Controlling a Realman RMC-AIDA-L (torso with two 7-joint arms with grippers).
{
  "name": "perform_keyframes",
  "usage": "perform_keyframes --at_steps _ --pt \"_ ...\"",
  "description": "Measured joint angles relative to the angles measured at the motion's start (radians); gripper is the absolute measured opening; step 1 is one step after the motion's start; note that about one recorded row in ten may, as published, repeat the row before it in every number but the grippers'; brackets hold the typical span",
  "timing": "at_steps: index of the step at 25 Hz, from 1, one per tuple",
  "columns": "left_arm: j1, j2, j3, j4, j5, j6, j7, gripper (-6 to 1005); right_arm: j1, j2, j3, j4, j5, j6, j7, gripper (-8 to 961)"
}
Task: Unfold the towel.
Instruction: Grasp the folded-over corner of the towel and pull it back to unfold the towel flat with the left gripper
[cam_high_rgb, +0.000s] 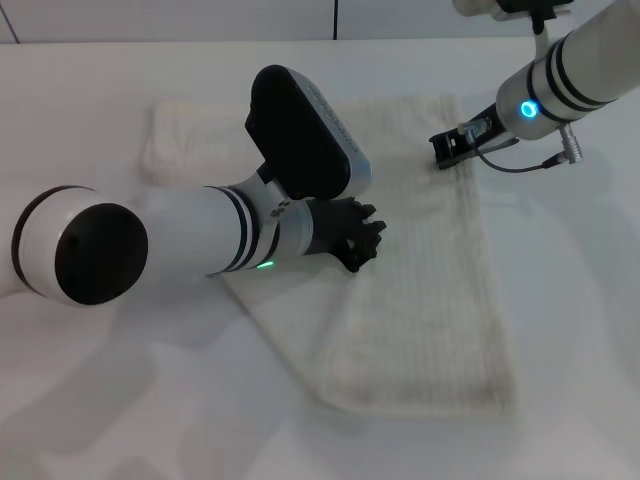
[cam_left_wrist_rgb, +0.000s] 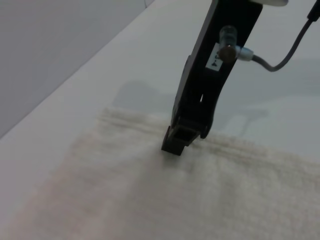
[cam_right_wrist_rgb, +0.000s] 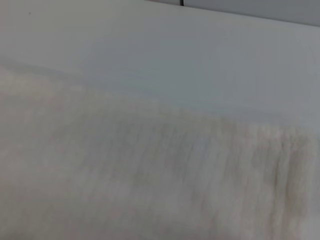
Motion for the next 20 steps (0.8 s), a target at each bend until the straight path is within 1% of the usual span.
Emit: perform_keyframes --at_steps 1,8,11,13,15,17,19,20 --pt "0.001 0.000 -0.001 -0.003 0.000 -0.004 0.000 250 0.000 0.000 0.000 0.000 -0.001 0.000 0.000 30" --pt "-0.004 0.001 -0.004 -0.008 0.003 -0.032 0.000 113 -0.003 0.000 0.002 -0.002 -0.003 -0.001 0.000 33" --pt "-0.004 0.003 -0.020 -0.026 0.004 -0.057 -0.001 55 -0.004 0.000 0.002 -0.002 -0.003 -0.001 0.000 34" --pt "0.005 0.004 -0.035 -0.052 0.015 -0.075 -0.002 23 -0.005 0.000 0.001 -0.001 -0.003 0.001 0.000 35" --pt "0.028 0.005 -0.060 -0.107 0.048 -0.110 -0.009 -2 -0.006 0.000 0.001 -0.001 -0.003 0.002 0.000 36" --pt "0.054 0.005 -0.081 -0.172 0.103 -0.156 -0.035 -2 -0.006 0.000 0.000 0.000 -0.003 0.004 0.000 37" --pt "0.076 0.006 -0.087 -0.246 0.191 -0.210 -0.100 -1 -0.007 0.000 0.000 0.000 -0.003 0.004 0.000 38" --pt "0.076 0.006 -0.087 -0.246 0.191 -0.210 -0.100 -1 -0.007 0.000 0.000 0.000 -0.003 0.004 0.000 38"
